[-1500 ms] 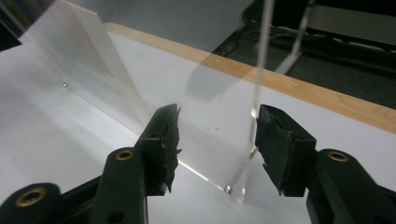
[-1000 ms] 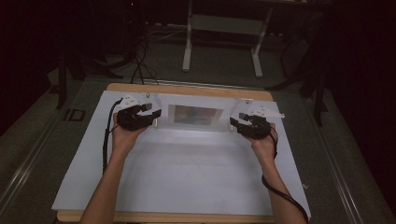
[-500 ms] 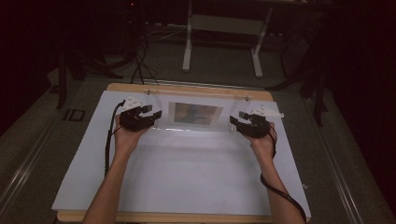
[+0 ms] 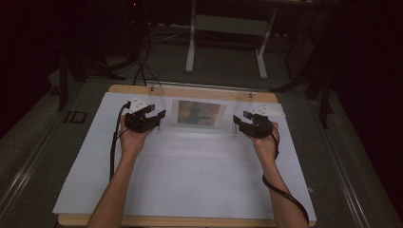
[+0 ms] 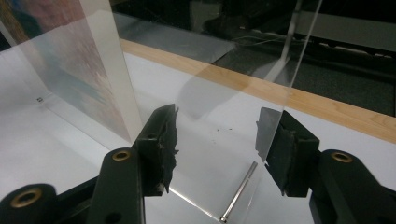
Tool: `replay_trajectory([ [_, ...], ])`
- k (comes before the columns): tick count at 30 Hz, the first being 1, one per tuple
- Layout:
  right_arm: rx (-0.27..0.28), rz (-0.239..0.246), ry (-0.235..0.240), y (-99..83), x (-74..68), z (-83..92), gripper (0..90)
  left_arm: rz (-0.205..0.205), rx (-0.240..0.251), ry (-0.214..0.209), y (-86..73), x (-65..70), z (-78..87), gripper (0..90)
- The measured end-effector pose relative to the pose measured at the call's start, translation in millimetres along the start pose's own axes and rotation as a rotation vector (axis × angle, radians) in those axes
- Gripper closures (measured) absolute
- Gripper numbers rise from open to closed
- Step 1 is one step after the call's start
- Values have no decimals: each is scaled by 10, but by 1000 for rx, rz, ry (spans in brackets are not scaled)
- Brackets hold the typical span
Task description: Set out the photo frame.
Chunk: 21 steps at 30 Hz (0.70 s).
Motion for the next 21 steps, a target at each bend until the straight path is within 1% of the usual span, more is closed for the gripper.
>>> replay_trajectory([
  [4, -10, 3, -1, 17, 4, -7, 473, 1, 1, 11, 6, 6, -8, 469],
  [5, -10, 3, -8, 21, 1, -10, 473, 0, -1, 13, 10, 8, -9, 469],
  [10, -16, 2, -9, 24, -4, -4, 475, 4, 0, 16, 11, 16, 6, 477],
  [12, -15, -6, -7, 16, -3, 8, 476, 22, 6, 2, 0, 14, 19, 484],
  [16, -17, -10, 3, 0, -9, 58, 481, 21, 2, -4, -6, 32, 43, 491],
  [20, -19, -11, 3, -3, -16, 88, 483, 28, -8, -9, 12, 49, 68, 492],
  [21, -23, -18, 6, 3, -27, 110, 484, 34, -14, -12, 25, 51, 86, 492],
])
Point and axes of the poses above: each handheld gripper's, and its own axes: z roughly backward along the jaws, y roughly out of its top, x roughly to its right, the point moved 3 cm from there along -z, roughly forward along the jaws, and after that the axes turned 2 degrees about y, right-handed, at the moved point
